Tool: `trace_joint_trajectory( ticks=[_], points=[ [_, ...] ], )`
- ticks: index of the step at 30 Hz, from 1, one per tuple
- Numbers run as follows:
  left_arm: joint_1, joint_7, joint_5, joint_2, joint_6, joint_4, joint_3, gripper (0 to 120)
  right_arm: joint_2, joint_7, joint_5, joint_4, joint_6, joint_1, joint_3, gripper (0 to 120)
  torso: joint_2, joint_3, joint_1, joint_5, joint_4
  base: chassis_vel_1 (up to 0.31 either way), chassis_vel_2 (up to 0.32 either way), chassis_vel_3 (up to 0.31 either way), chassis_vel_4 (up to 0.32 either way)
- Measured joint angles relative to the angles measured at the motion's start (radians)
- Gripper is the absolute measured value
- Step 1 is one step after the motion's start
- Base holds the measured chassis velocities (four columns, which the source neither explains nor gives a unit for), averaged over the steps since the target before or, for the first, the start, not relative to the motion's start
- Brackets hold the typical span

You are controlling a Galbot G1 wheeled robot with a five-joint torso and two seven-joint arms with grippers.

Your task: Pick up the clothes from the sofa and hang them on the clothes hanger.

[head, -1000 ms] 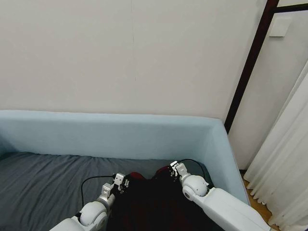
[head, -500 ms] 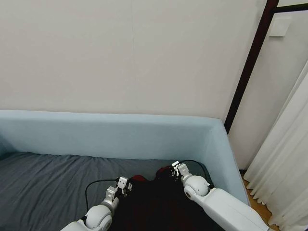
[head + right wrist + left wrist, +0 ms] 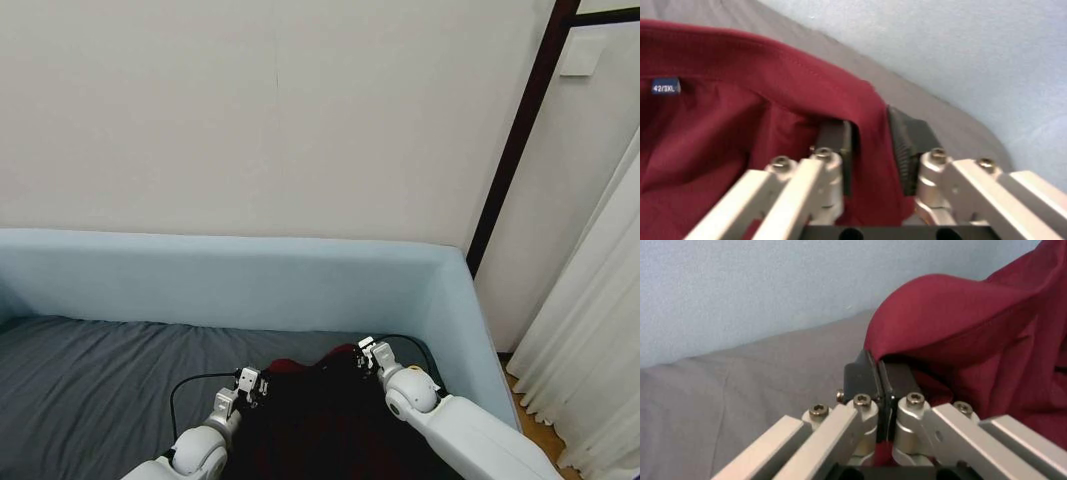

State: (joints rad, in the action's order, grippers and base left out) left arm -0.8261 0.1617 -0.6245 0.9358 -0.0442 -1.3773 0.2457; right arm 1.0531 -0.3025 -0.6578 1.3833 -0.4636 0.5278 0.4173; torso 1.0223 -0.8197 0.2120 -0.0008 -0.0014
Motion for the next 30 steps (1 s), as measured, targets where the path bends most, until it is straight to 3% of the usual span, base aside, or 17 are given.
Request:
trace_joint_trajectory(
  ticks=[7,13,19,22,30],
  points=[
    [0.010,-0.002,-0.005,-0.031,0.000,-0.023,-0.006,0,-0.067,-0.011,-0.050,0.097,-0.026,0.078,-0.138,52,0.000,0.000,0.000,0.0000,0.0002,0.000,0.000,0.000,0.000],
    [0.026,-0.007,-0.021,-0.065,0.005,-0.048,0.007,0,-0.115,0.045,-0.045,0.096,-0.019,0.160,-0.236,72,0.000,0.000,0.000,0.0002,-0.0002,0.000,0.000,0.000,0.000],
    [0.026,-0.010,-0.028,-0.077,0.006,-0.052,0.012,0,-0.152,0.105,-0.063,0.050,-0.018,0.191,-0.266,93,0.000,0.000,0.000,0.0002,0.0001,0.000,0.000,0.000,0.000],
    [0.022,-0.010,-0.028,-0.078,0.006,-0.055,0.012,0,-0.159,0.127,-0.058,0.023,-0.014,0.194,-0.263,99,0.000,0.000,0.000,0.0000,0.0001,0.000,0.000,0.000,0.000],
    [0.006,-0.009,-0.040,-0.097,0.015,-0.093,0.006,0,-0.112,0.280,0.030,-0.193,0.035,0.166,-0.241,100,0.000,0.000,0.000,0.0003,0.0003,0.000,0.000,0.000,0.000]
  ],
)
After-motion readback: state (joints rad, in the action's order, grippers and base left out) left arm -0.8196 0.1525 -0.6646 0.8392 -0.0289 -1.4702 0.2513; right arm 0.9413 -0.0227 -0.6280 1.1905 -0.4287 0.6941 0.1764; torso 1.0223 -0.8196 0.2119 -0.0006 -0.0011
